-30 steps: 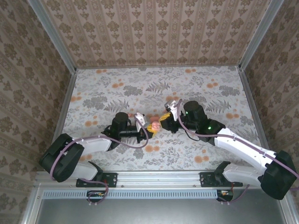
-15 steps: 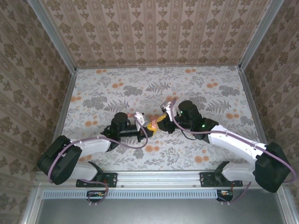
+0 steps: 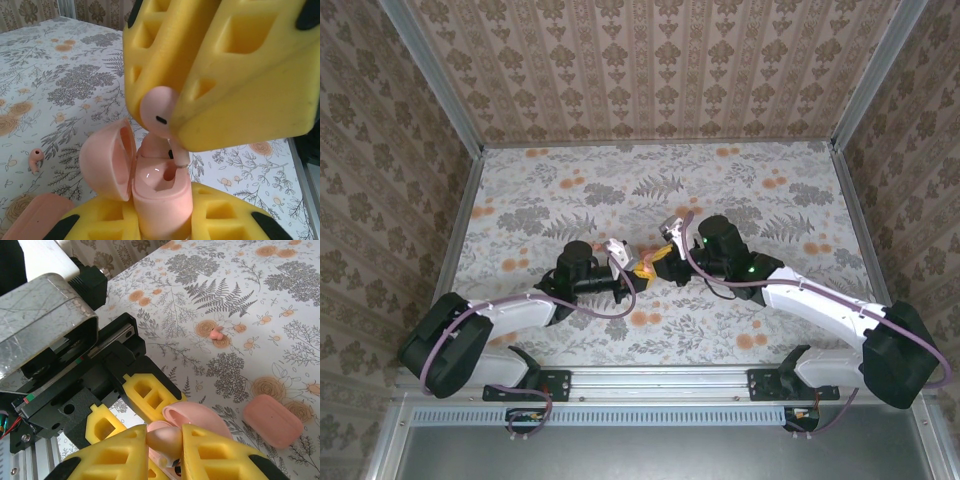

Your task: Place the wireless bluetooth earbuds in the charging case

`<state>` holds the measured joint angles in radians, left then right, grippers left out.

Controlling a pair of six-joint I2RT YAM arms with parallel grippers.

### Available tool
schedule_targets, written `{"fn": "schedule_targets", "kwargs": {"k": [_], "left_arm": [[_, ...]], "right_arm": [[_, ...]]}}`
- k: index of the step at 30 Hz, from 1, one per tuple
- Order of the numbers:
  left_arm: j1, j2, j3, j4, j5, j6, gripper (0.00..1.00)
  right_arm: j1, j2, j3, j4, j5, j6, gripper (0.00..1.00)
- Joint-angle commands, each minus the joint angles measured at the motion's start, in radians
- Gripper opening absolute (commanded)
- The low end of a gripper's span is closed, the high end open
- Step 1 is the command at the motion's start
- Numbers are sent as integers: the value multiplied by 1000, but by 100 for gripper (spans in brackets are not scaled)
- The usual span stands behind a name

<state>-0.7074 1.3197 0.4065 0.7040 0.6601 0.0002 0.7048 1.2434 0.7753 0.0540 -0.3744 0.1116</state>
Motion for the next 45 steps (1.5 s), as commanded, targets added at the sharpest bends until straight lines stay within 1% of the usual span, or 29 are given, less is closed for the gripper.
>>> {"fn": "schedule_targets", "kwargs": {"k": [1,11,18,21,22,25,27,28,33,38,45], "left_arm": [[-7,-20,1,38,-5,-17,15],[-7,-34,11,38,-9,-21,15],[-7,-43,11,34,-11,-17,14],[-7,-44,9,37,-11,-21,15],[-7,-43,8,38,-11,-23,15],[-7,-47,8,38,-11,-22,15],[-6,-49,6,38,-11,-20,15],[-7,-50,6,36,-38,-19,14],[-7,-53,5,34,-42,-18,14],[-7,-63,0,34,-44,-17,15],[-7,-87,-9,32,-38,-26,14]], "right_arm": [[9,18,24,1,-10,12,20],[13,52,26,-16,23,20,20],[13,34,4,49,8,60,19],[13,31,6,41,3,67,20],[13,30,10,36,2,71,21],[13,23,13,30,4,90,28],[13,18,17,28,2,103,35],[13,16,20,23,3,109,37],[12,11,55,-12,2,122,45],[9,-12,82,-43,8,128,48],[-10,-114,78,-65,34,138,51]]}}
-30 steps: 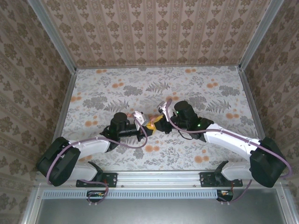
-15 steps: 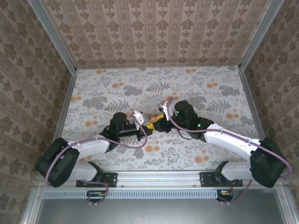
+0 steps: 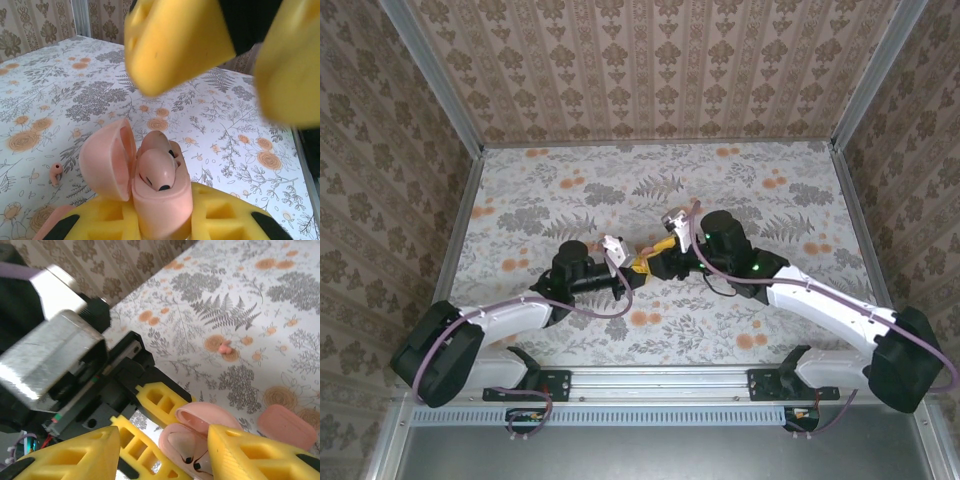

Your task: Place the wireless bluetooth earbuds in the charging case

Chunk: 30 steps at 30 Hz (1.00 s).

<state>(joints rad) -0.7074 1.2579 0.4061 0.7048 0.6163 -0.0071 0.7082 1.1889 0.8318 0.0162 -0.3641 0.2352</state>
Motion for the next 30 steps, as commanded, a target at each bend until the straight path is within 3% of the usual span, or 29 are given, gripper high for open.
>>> {"fn": "schedule_targets", "kwargs": {"k": [1,10,14,25,30], "left_arm": [[-7,-32,-11,32,9,-19,15],[-6,-57,-7,15,80,-28,15],[-6,-69,1,3,104,-29,15],[-5,-99,11,-18,126,-22,15],[-3,-97,23,-22,152,-18,15]], "right_arm": [[-16,-80,14,-30,34,15,52],[-37,-276,-115,13,150,-79,70],[-50,-324,-188,43,163,-198,81],[-133,-292,-209,8,-156,-448,89],[-145,-250,-194,-14,-186,-517,90]]}}
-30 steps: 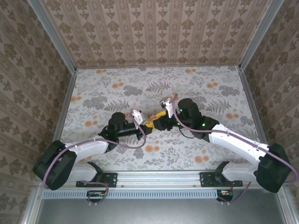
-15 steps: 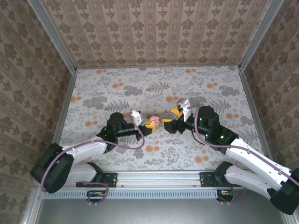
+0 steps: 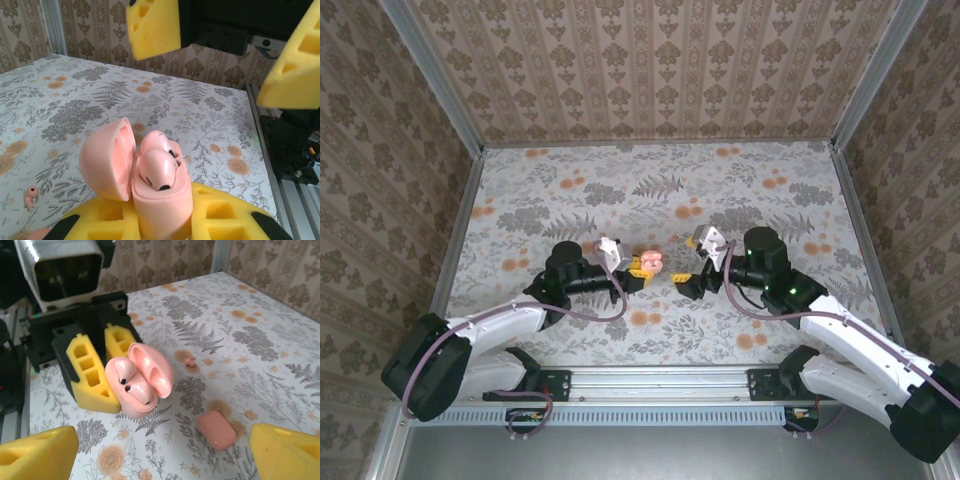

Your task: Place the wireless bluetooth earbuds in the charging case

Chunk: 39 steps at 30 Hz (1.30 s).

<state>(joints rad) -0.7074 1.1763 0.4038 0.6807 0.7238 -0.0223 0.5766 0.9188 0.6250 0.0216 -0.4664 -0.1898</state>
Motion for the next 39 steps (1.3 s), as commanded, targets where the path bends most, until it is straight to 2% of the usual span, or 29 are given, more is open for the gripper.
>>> {"fn": "schedule_targets", "kwargs": {"k": [1,8,31,39], "left_arm": [[-4,-14,27,3,47,-4,15],[-4,-12,53,-4,71,-9,15],[-7,-47,44,12,72,-35,16],[-7,-64,32,0,52,-29,15]], "right_arm": [[-15,31,19,-23,-88,-98,91],[-18,124,85,-86,-172,-140,91],[-21,339,231,-90,-422,-172,84],[-23,341,232,-68,-459,-175,72]]}}
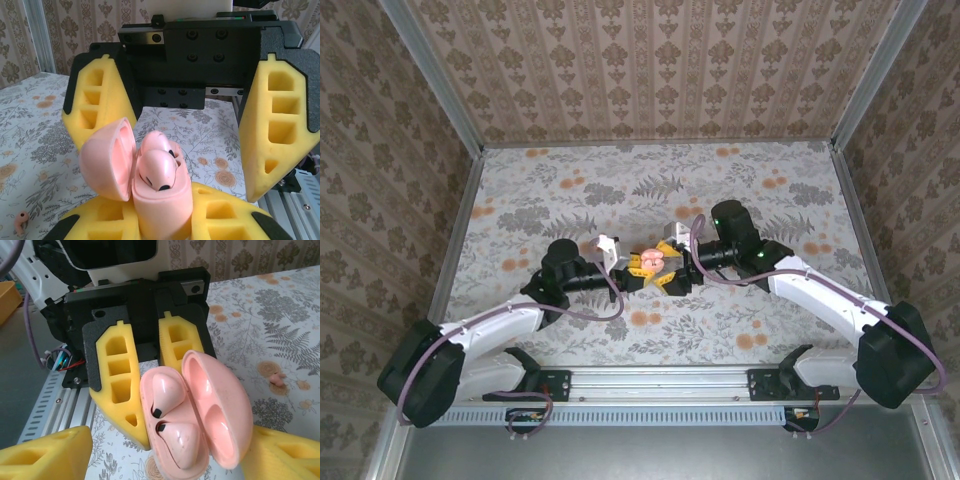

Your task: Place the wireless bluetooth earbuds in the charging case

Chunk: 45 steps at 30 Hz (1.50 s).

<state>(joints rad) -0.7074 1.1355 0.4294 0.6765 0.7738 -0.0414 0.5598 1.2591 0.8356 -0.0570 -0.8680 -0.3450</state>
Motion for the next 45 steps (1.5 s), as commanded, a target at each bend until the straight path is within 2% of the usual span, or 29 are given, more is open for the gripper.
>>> {"fn": "schedule_targets", "kwargs": {"k": [1,14,20,22,26,29,33,45], "left_arm": [[-7,-23,4,5,-1,-8,16],[-6,-11,-19,18,-25,-11,15],[-7,-10,-12,23,-2,-13,15],[-7,-11,-11,24,6,-16,15],[-6,-13,-8,33,18,-22,15],[-7,-13,-11,46,26,-28,15],[-8,-8,-8,50,43,-31,15],[-9,-4,-1,49,58,-31,16]], "right_arm": [[-6,-2,20,11,-58,-21,72],[-12,-163,-77,61,-42,-4,67],[-54,-244,-139,57,52,4,62],[-75,-242,-124,20,52,-6,58],[-77,-204,-46,-141,56,-95,57],[-77,-178,-23,-169,18,-163,56],[-75,-131,-1,-125,-51,-170,55],[-66,4,107,-169,-222,-192,48]]}}
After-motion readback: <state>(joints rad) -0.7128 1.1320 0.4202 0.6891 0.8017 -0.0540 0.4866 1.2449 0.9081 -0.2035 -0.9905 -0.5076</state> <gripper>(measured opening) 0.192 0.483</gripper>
